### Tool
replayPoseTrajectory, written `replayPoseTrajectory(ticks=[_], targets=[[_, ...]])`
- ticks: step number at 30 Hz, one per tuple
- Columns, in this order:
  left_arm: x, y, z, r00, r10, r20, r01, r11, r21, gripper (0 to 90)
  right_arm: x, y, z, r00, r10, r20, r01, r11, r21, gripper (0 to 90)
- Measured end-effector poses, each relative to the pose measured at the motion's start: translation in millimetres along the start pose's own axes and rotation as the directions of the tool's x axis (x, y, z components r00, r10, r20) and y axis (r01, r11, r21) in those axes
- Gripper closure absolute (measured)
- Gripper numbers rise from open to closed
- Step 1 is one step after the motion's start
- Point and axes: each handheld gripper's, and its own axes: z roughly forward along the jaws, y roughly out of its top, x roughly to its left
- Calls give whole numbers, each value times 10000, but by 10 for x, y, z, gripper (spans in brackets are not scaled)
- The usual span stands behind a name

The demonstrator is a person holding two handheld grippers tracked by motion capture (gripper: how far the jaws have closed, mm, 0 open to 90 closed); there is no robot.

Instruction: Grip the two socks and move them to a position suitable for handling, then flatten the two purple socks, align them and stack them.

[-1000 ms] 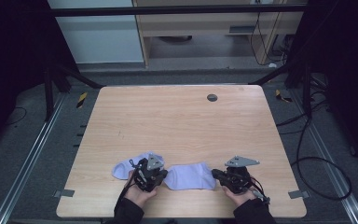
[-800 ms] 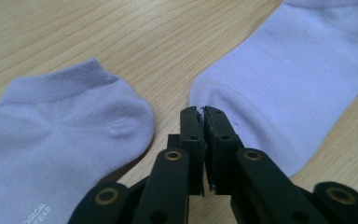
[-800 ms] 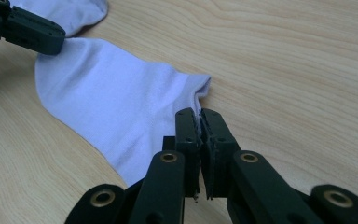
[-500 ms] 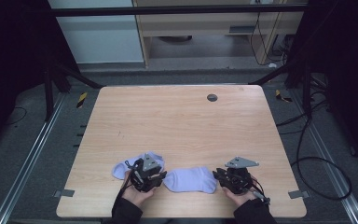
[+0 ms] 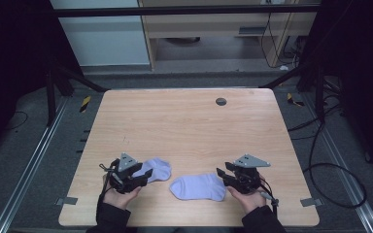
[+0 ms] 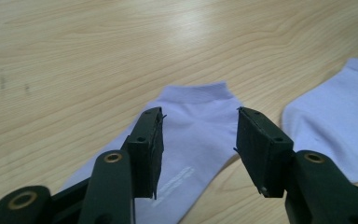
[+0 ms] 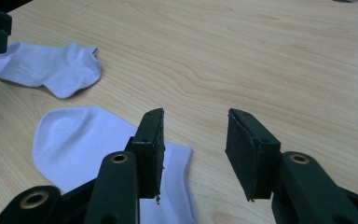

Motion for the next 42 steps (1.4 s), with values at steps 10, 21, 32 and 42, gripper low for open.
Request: replayPoseTrajectory(ticks=[10, 21, 32, 42], targets=[[271, -93, -118, 9982, -408, -432, 405, 9991, -87, 498, 162, 164, 156, 9997, -80, -247, 73, 9996, -283, 540], [518, -239, -190, 9909, -878, -1025, 882, 9961, -6, 501, 403, 351, 438, 9980, -144, -615, 124, 9994, -331, 534], [677, -378, -231, 9849, -1067, -1365, 1108, 9936, 228, 534, 730, 426, 816, 9932, -332, -1118, 319, 9994, -139, 539], [751, -478, -142, 9863, -979, -1329, 1080, 9916, 708, 618, 960, 488, 1177, 9921, -382, -1191, 414, 9988, 244, 568]])
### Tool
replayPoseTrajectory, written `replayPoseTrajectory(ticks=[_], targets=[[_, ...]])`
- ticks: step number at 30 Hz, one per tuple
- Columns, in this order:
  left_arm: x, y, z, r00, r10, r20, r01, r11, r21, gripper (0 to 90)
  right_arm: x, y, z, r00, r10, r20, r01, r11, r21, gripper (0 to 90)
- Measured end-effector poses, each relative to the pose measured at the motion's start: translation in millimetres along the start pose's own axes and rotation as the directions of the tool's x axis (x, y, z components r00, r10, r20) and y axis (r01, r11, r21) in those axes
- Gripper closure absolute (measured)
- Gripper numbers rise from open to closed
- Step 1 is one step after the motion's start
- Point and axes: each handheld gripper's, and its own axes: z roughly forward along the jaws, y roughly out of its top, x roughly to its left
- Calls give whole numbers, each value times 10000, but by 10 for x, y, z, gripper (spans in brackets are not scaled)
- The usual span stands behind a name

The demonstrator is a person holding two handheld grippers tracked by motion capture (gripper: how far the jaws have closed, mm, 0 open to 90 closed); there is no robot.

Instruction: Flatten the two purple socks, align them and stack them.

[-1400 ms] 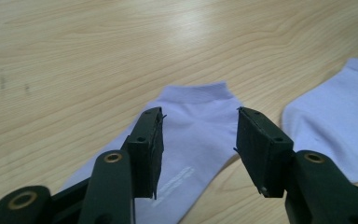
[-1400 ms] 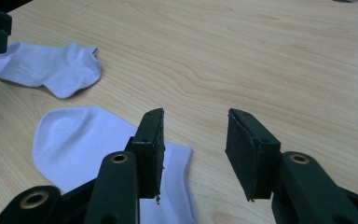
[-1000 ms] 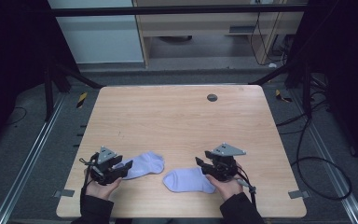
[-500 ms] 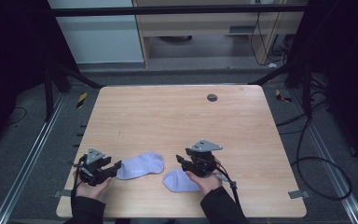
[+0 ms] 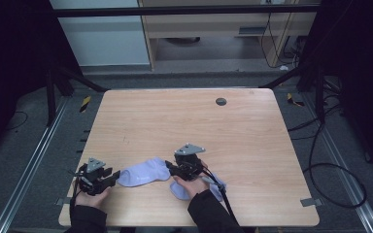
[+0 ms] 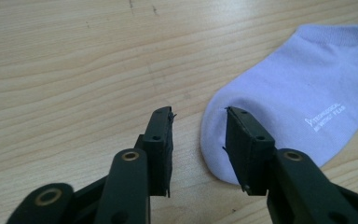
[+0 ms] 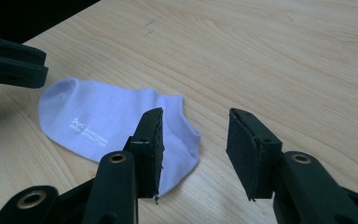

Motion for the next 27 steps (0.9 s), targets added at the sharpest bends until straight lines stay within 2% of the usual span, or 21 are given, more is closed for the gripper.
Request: replayPoseTrajectory(ticks=[4, 12, 18, 27], targets=[[-10, -5, 44, 9998, 160, 73, -161, 9998, 138, 637, 24, -19, 137, 10000, -29, 85, 27, 9997, 260, 586], [-9, -12, 128, 9998, 195, 79, -198, 9990, 393, 673, 34, -59, 352, 9998, -49, 196, 35, 9976, 691, 621], [-5, -11, 141, 9996, 204, 175, -212, 9985, 496, 738, 37, -81, 455, 9994, -59, 342, 28, 9958, 918, 666], [-24, -1, 166, 9993, 124, 352, -146, 9980, 620, 857, 60, -92, 501, 9990, -186, 400, 144, 9945, 1040, 757]])
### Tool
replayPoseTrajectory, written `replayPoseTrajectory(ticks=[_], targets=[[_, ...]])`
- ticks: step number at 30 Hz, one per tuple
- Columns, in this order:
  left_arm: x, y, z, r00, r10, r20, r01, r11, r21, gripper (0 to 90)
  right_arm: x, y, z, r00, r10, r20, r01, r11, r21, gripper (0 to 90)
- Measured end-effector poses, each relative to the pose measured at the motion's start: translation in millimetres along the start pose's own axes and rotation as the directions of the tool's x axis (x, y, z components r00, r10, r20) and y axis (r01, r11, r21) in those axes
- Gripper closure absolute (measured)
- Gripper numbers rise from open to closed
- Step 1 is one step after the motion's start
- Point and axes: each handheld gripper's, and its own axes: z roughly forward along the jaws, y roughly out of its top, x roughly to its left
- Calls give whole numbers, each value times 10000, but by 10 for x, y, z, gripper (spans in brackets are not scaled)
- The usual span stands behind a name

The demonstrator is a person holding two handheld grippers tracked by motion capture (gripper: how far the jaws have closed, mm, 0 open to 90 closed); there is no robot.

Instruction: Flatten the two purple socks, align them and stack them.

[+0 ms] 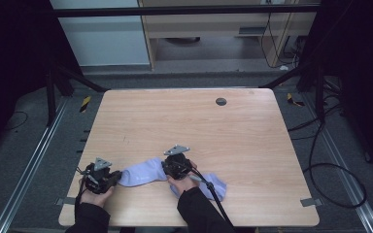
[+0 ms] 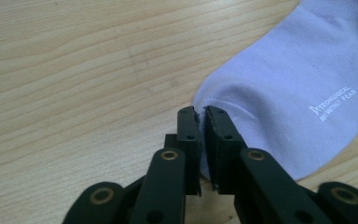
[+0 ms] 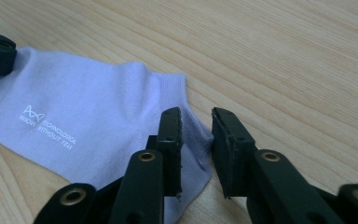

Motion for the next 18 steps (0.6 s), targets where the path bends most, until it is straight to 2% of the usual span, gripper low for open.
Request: replayPoseTrajectory(ticks=[3, 9, 16, 18], targets=[[-4, 8, -3, 10000, 29, 35, -30, 10000, 67, 866, -1, -2, 2, 10000, 82, -45, -82, 9999, 68, 843], [-16, 36, -84, 9999, -18, 142, 22, 9996, -299, 870, 1, 15, -49, 9995, 231, -235, -230, 9997, 42, 865], [-70, 87, -221, 9988, -131, 478, 171, 9963, -848, 871, -1, 71, -278, 9991, 194, -382, -205, 9994, -285, 868], [-127, 115, -273, 9979, -93, 634, 159, 9945, -1040, 871, -20, 87, -406, 9989, 145, -454, -165, 9989, -445, 868]])
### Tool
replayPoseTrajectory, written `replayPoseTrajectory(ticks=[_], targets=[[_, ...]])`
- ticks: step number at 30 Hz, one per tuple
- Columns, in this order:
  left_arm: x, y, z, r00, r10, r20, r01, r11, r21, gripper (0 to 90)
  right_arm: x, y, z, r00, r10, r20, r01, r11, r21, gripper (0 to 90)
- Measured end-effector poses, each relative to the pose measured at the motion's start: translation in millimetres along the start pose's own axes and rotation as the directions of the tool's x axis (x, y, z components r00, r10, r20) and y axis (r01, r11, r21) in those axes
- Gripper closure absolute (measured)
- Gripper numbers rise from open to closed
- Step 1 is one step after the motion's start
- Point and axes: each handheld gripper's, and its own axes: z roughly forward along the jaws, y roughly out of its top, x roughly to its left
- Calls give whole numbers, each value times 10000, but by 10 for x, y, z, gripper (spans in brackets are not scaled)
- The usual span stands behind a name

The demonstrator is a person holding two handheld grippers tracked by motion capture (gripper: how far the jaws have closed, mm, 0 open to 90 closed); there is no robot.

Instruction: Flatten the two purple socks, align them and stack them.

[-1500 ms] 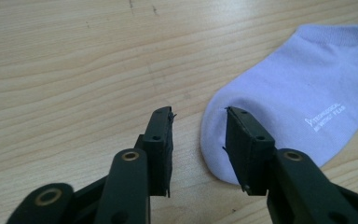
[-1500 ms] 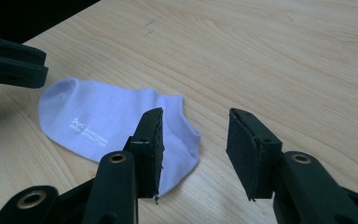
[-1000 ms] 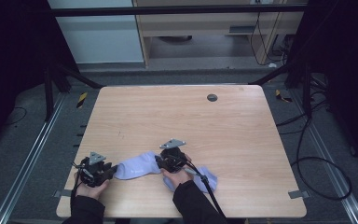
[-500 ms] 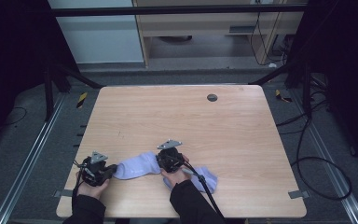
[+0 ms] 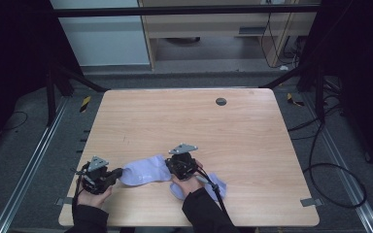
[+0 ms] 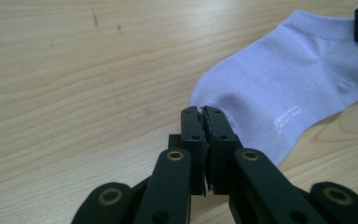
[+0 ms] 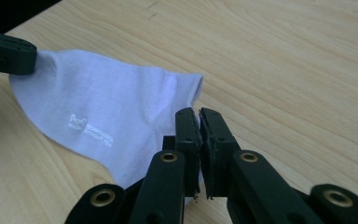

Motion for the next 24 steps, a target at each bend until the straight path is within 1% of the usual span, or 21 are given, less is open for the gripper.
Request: replayPoseTrajectory(ticks=[1, 2, 3, 4, 5, 6, 12, 16, 17, 18, 19, 24], targets=[[-22, 16, -14, 10000, 58, 47, -58, 10000, -49, 871, -10, 4, -42, 10000, -77, 7, 77, 10000, -47, 868], [-22, 16, -14, 10000, 58, 47, -58, 10000, -49, 871, -10, 4, -42, 10000, -77, 7, 77, 10000, -47, 868], [-57, 33, -28, 9999, 29, 105, -27, 9998, -177, 871, -17, 9, -84, 10000, -88, 36, 89, 9999, -64, 868], [-110, 57, -48, 9998, 77, 174, -72, 9996, -288, 871, -47, 15, -165, 9999, -168, 19, 168, 9998, -123, 868], [-110, 57, -48, 9998, 77, 174, -72, 9996, -288, 871, -47, 15, -165, 9999, -168, 19, 168, 9998, -123, 868], [-176, 86, -67, 9994, 212, 263, -203, 9991, -364, 870, -75, 15, -250, 9998, -193, 1, 193, 9996, -193, 868], [-354, 175, -99, 9985, 340, 424, -311, 9974, -657, 870, -154, 5, -504, 9996, -269, 108, 274, 9987, -436, 869], [-474, 215, -95, 9971, 495, 583, -452, 9963, -728, 870, -217, -20, -651, 9994, -236, 237, 248, 9983, -523, 868], [-515, 229, -90, 9963, 589, 631, -542, 9958, -740, 870, -229, -27, -677, 9994, -233, 258, 246, 9984, -505, 868], [-515, 229, -90, 9963, 589, 631, -542, 9958, -740, 870, -229, -27, -677, 9994, -233, 258, 246, 9984, -505, 868], [-572, 250, -85, 9954, 692, 669, -643, 9952, -737, 870, -265, -51, -747, 9992, -236, 313, 251, 9985, -485, 869], [-745, 309, -41, 9919, 882, 919, -824, 9945, -649, 870, -334, -121, -912, 9987, -136, 491, 157, 9990, -422, 869]])
